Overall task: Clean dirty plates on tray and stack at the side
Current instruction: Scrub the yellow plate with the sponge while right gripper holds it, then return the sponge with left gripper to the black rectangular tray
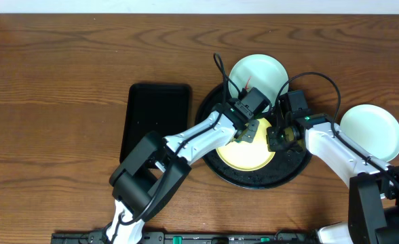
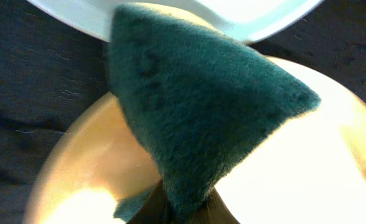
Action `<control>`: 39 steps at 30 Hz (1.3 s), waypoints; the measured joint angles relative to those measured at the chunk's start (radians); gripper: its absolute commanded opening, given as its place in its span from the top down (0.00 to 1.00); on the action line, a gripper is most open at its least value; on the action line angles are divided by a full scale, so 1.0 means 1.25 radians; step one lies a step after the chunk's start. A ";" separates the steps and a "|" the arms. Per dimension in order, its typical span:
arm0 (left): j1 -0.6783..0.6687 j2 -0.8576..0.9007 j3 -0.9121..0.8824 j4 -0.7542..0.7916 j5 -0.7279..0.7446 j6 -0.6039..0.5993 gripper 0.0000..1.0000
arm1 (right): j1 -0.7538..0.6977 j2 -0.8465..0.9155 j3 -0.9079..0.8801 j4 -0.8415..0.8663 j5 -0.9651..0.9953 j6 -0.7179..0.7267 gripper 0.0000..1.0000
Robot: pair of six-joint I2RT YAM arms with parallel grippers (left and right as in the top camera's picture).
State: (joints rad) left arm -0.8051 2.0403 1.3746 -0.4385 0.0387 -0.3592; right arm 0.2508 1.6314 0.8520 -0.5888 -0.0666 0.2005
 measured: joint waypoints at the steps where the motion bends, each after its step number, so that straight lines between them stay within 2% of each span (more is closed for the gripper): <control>1: 0.001 0.000 0.000 0.000 0.029 -0.014 0.92 | 0.000 0.000 0.000 -0.001 0.001 0.000 0.99; 7: 0.021 -0.001 0.000 -0.040 0.244 -0.090 0.92 | 0.000 0.000 0.000 -0.002 0.007 0.000 0.99; 11: 0.031 -0.010 0.000 -0.101 0.315 -0.113 0.92 | 0.000 0.000 0.000 -0.002 0.009 0.000 0.99; 14: 0.056 -0.037 -0.002 -0.148 0.322 -0.120 0.92 | 0.000 0.000 0.000 -0.002 0.009 0.000 0.99; 19: 0.133 -0.157 -0.006 -0.237 0.251 -0.121 0.92 | 0.000 0.000 0.000 -0.002 0.009 0.000 0.99; 26: 0.253 -0.337 -0.005 -0.404 -0.005 -0.110 0.88 | 0.000 0.000 0.000 -0.001 0.009 0.000 0.99; 30: 0.344 -0.337 -0.024 -0.396 -0.091 -0.110 0.88 | 0.000 0.000 0.000 -0.001 0.009 0.000 0.99; 34: 0.427 -0.304 -0.103 -0.327 -0.086 -0.105 0.88 | 0.000 0.000 0.000 -0.001 0.007 0.000 0.99; 37: 0.462 -0.258 -0.154 -0.288 -0.059 -0.089 0.69 | 0.000 0.000 0.000 0.003 0.000 0.000 0.99; 39: 0.472 -0.233 -0.171 -0.286 -0.045 -0.079 0.50 | 0.000 0.000 0.000 0.005 -0.004 0.001 0.99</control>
State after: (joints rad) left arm -0.2157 1.7496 1.1610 -0.7959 -0.0177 -0.4583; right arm 0.2504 1.6314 0.8516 -0.5827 -0.0711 0.2012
